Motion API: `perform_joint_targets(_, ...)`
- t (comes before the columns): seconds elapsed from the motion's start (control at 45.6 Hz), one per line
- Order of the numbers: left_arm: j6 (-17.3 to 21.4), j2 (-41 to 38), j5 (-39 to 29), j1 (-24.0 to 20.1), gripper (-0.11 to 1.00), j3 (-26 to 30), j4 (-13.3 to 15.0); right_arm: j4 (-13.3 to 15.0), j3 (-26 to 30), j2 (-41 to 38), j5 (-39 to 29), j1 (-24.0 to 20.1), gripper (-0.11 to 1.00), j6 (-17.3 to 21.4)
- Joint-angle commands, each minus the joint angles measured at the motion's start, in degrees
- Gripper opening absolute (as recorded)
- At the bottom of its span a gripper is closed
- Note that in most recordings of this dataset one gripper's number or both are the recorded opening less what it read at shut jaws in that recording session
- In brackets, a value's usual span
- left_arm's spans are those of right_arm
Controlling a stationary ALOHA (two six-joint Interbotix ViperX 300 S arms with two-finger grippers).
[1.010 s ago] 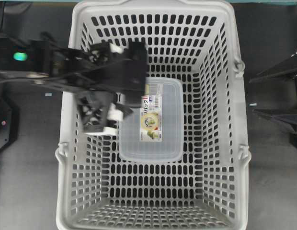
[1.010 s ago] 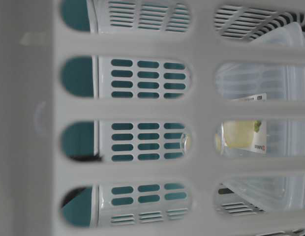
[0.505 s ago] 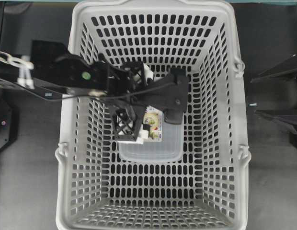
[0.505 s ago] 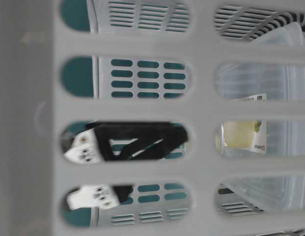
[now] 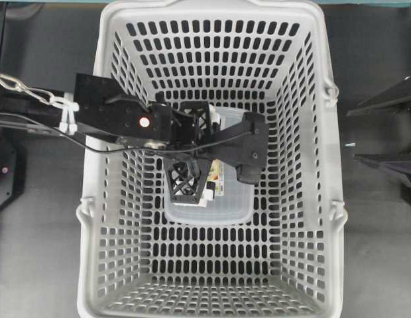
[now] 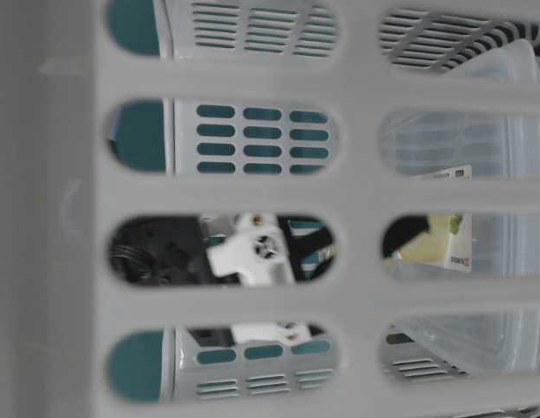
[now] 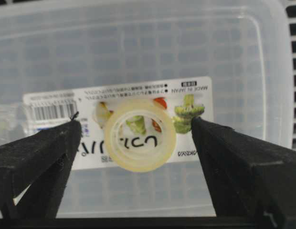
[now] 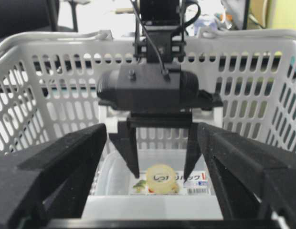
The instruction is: Pick up the cellophane tape from the shopping basket with the left arm.
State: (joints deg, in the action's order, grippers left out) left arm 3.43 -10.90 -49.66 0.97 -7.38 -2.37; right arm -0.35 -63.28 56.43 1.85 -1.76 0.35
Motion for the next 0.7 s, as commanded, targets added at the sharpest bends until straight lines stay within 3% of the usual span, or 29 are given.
perform_joint_targets(0.0, -0.09, 0.35, 0.53, 0.18, 0.9, -0.35, -0.18, -0.18, 1.32, -0.26, 0.44, -0.09, 0.75, 0.0)
perform_joint_targets(0.483, 0.0, 0.35, 4.31, 0.26, 0.88, -2.99, -0.18, -0.18, 1.23, -0.26, 0.35, -0.09, 0.75, 0.09)
perform_joint_targets(0.571, 0.09, 0.44, 4.31, 0.26, 0.79, -2.9, -0.26, -0.09, 1.14, -0.26, 0.35, -0.09, 0.75, 0.09)
perform_joint_targets(0.68, 0.88, 0.79, 4.22, 0.79, 0.52, -2.55, -0.18, -0.18, 1.05, -0.26, 0.26, -0.09, 0.75, 0.09)
